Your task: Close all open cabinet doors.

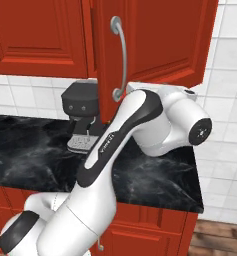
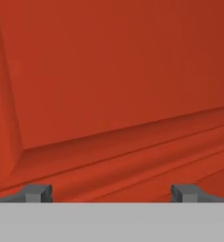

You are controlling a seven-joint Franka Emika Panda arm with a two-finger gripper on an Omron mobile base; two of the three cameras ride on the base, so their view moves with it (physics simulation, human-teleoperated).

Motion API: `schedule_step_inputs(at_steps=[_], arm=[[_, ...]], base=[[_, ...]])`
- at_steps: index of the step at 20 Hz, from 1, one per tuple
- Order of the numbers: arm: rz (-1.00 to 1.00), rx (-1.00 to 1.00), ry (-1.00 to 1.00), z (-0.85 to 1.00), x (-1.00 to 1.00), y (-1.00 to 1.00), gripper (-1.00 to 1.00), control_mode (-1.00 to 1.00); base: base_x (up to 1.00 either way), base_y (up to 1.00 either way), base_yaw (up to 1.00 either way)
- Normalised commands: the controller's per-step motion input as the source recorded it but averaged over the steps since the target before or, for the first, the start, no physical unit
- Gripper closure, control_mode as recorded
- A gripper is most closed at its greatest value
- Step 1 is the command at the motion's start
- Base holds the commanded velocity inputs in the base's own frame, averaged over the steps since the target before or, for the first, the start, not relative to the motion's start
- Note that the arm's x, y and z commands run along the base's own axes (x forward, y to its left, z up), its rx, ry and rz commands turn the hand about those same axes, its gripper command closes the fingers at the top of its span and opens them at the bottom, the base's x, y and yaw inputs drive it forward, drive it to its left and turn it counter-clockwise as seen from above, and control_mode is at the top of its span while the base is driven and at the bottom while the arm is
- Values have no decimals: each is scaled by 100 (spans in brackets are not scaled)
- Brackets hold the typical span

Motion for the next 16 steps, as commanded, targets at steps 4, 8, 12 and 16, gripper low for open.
schedule_step_inputs(at_steps=[4,8,12,16], arm=[[0,0,0,-1,66,25,-100,-100],[-1,0,0,-3,74,26,-100,-100],[-1,0,0,-3,77,26,-100,-100],[-3,0,-1,-6,79,32,-100,-100]], base=[[0,0,0],[0,0,0],[0,0,0],[0,0,0]])
